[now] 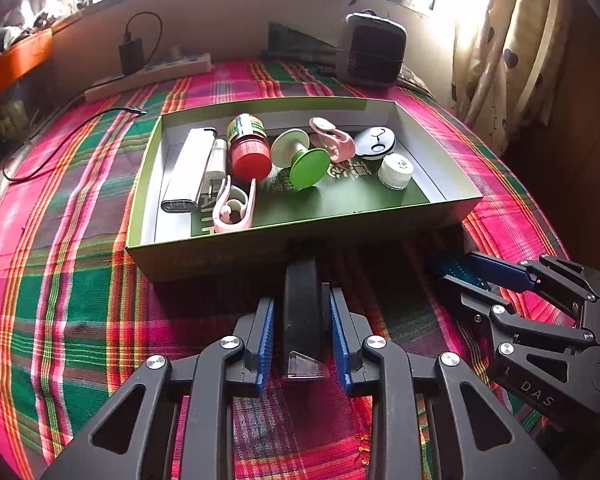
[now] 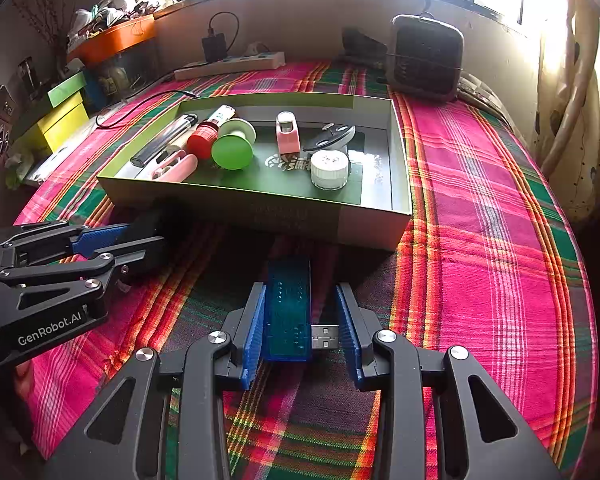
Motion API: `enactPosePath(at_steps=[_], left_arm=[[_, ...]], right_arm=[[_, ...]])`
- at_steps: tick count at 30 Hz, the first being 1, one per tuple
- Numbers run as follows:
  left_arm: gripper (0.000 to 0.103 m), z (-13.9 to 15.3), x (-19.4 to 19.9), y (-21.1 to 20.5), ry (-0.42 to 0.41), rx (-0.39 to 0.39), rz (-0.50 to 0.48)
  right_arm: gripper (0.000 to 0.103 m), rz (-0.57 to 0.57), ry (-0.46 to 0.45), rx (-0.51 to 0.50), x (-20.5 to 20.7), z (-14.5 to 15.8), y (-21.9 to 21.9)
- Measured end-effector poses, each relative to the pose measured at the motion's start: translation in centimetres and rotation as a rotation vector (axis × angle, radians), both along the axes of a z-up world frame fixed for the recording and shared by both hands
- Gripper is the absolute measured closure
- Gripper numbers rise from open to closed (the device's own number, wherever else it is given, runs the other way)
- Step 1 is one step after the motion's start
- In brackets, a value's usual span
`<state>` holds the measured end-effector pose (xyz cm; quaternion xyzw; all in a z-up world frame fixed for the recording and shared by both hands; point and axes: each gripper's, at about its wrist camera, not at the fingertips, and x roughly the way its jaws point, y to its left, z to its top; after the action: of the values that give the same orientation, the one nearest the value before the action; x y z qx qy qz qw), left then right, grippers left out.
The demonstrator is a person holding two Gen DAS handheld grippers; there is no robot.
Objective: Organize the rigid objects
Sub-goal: 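Lift and carry the USB stick and black box over the tray with both grippers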
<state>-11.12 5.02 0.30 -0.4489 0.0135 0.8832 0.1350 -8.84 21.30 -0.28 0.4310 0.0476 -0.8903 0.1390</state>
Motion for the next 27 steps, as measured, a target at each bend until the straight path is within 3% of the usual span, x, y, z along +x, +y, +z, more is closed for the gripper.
enactPosePath(at_steps=[27], left_arm=[[0.080, 0.35, 0.47, -0.49, 0.009, 0.004, 0.003]], right_arm=[[0.067, 0.001, 0.005, 0.011, 0.10, 0.17, -0.04]])
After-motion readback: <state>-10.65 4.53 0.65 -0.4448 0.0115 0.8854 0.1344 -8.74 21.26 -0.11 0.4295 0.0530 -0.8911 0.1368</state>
